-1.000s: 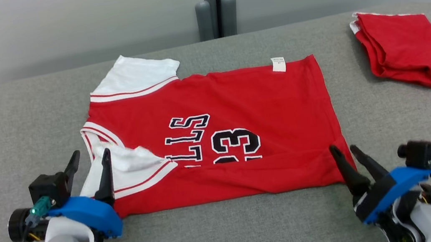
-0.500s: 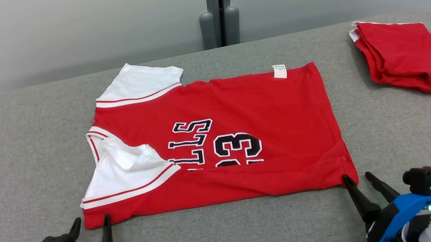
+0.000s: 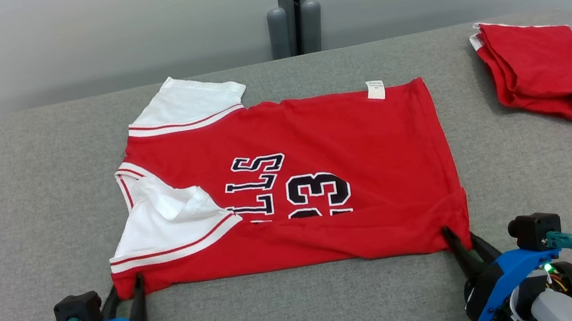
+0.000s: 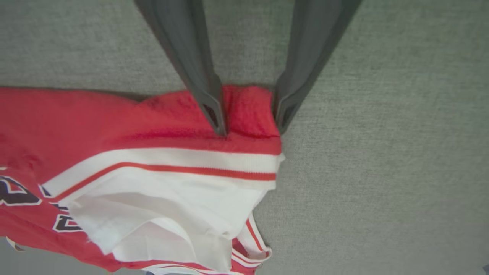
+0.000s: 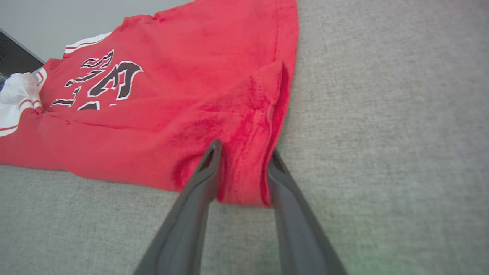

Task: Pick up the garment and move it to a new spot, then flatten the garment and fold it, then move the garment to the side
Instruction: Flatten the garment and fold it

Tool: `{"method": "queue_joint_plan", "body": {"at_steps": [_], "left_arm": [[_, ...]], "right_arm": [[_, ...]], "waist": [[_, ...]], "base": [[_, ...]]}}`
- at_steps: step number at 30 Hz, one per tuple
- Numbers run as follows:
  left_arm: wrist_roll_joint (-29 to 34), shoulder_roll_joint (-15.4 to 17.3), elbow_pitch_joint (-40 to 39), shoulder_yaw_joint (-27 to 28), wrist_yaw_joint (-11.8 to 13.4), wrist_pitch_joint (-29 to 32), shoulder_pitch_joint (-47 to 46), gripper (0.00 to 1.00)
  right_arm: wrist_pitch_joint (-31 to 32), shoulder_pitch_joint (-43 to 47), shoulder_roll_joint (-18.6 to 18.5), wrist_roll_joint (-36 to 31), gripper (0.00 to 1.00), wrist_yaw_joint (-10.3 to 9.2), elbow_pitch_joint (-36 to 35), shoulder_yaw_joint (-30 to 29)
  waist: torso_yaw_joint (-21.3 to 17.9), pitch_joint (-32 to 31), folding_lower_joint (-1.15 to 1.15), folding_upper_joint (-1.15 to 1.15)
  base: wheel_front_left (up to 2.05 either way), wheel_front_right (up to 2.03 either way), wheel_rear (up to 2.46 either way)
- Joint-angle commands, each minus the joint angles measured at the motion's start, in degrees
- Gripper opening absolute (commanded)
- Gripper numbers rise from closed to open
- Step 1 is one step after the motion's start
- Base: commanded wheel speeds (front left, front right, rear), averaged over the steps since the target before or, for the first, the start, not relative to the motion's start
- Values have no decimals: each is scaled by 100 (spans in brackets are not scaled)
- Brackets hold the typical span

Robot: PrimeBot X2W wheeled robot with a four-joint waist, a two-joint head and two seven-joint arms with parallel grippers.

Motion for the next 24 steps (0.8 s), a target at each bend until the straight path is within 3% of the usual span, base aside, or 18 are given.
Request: {"method": "queue_joint_plan", "body": {"at_steps": [1,7,16,24], "left_arm": [[-45,1,18,0,-34,-38,-69,0],[-125,-78,-560,350,-42,-39,351,0],[203,-273,-2143,1036,319,-41,1898,0],[397,-448,-3031,1195,498,-42,2836,0]], "right_arm": [[-65,-1,0,95,0,4,36,53],[-205,310,-87,340,0,4,-225,9],[-218,1366,-290,533,0,4,-1152,-32],[122,2173,-527,405,0,3,-1941,-439]], "waist": [[2,-60,0,0],[109,-282,0,0],[284,-603,0,0],[412,-727,0,0]], "base": [[0,0,0],[0,0,0],[0,0,0],[0,0,0]]}}
